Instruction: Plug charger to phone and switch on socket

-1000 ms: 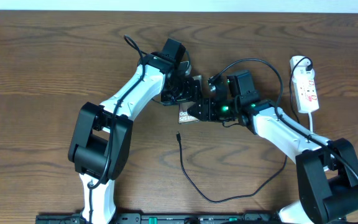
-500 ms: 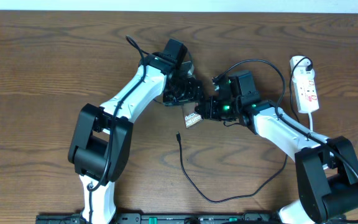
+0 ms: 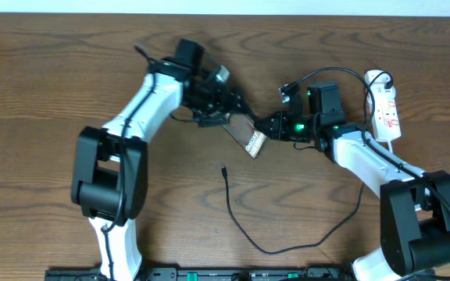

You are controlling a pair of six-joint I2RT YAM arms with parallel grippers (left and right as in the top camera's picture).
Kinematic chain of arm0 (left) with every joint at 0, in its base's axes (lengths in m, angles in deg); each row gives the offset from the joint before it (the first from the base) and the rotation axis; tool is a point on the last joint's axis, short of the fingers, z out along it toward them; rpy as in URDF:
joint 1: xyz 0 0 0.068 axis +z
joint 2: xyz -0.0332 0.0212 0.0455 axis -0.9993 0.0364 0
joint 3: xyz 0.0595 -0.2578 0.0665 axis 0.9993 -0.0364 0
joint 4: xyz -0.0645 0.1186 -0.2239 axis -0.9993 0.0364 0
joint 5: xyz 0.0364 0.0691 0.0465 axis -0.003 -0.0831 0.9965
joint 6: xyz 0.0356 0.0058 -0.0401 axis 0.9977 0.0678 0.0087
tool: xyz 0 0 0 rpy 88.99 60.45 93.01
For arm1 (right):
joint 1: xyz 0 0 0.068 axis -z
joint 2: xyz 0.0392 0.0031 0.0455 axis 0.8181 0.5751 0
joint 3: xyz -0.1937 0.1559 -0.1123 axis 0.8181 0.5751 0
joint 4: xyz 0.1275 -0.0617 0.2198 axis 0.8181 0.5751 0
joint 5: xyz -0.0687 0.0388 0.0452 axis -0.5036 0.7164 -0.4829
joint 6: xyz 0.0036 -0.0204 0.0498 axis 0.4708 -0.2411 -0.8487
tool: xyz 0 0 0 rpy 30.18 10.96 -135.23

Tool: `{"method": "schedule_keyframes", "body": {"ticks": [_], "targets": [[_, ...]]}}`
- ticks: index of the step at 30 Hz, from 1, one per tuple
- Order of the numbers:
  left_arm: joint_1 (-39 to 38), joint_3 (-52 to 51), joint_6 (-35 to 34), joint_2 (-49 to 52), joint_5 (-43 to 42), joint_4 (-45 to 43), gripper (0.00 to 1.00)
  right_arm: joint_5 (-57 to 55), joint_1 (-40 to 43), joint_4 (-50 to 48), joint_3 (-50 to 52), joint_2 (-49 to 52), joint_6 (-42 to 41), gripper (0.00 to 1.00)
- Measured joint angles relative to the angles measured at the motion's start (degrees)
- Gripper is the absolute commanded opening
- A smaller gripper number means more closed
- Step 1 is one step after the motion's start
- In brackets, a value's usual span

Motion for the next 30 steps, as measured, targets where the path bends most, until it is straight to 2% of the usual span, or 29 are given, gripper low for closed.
{"method": "schedule_keyframes", "body": {"ticks": [5,11,25,30], "targets": [[4.3,0.0,0.3,0.0,-4.2,0.5,0.85,-0.4,-1.1,4.8,0.0,0.0,3.0,0.01],[5.8,0.0,0.5,0.0,-5.2,1.0,0.85,-6.3,-6.7,9.1,0.0,0.0,5.4,0.01],[7.6,0.0,1.8,0.0,-5.6,2.8,0.85,-24.3,-19.4,11.8,-1.7,-1.5,6.2,0.01],[8.4,0.0,1.9,0.0,-1.9,4.8,0.85,-28.1,-23.9,11.7,-1.9,-1.7,6.2,0.01]]}}
